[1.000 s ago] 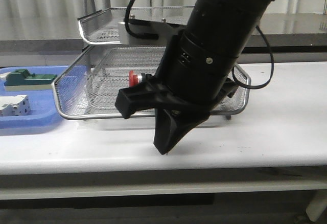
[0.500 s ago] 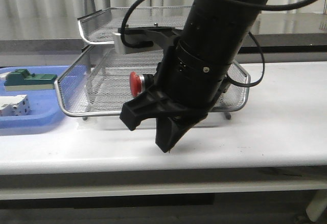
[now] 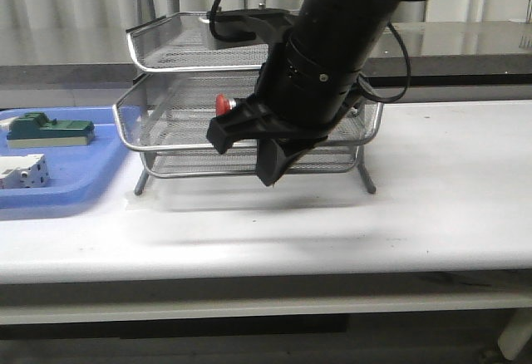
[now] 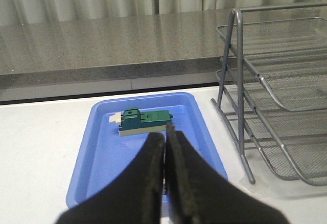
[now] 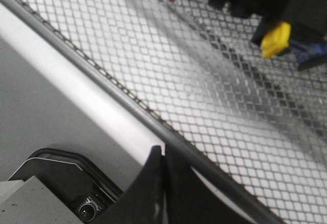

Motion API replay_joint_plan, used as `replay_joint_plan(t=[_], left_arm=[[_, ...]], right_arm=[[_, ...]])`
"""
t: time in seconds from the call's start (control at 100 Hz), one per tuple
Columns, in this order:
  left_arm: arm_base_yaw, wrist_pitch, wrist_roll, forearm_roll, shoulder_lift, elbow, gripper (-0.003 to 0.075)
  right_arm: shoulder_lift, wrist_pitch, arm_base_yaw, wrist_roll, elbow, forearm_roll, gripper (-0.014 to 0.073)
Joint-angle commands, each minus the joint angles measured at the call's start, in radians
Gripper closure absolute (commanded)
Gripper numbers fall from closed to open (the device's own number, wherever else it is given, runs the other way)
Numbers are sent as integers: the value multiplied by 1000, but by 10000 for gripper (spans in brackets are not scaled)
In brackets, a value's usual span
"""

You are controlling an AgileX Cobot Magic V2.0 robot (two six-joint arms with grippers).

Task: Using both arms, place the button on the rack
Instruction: 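Push the wire tray with the button back into the rack with the right gripper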

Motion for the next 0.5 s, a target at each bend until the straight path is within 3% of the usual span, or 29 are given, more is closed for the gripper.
replay_joint_plan(t=[0.0,0.49], left_arm=[[2,-86,-7,-12,2,-27,716],[2,-86,-7,-12,2,-27,716]], right_arm=[[-15,-43,-25,-9,-76,-31,660],[62,-1,-79,-9,-227,-58,660]])
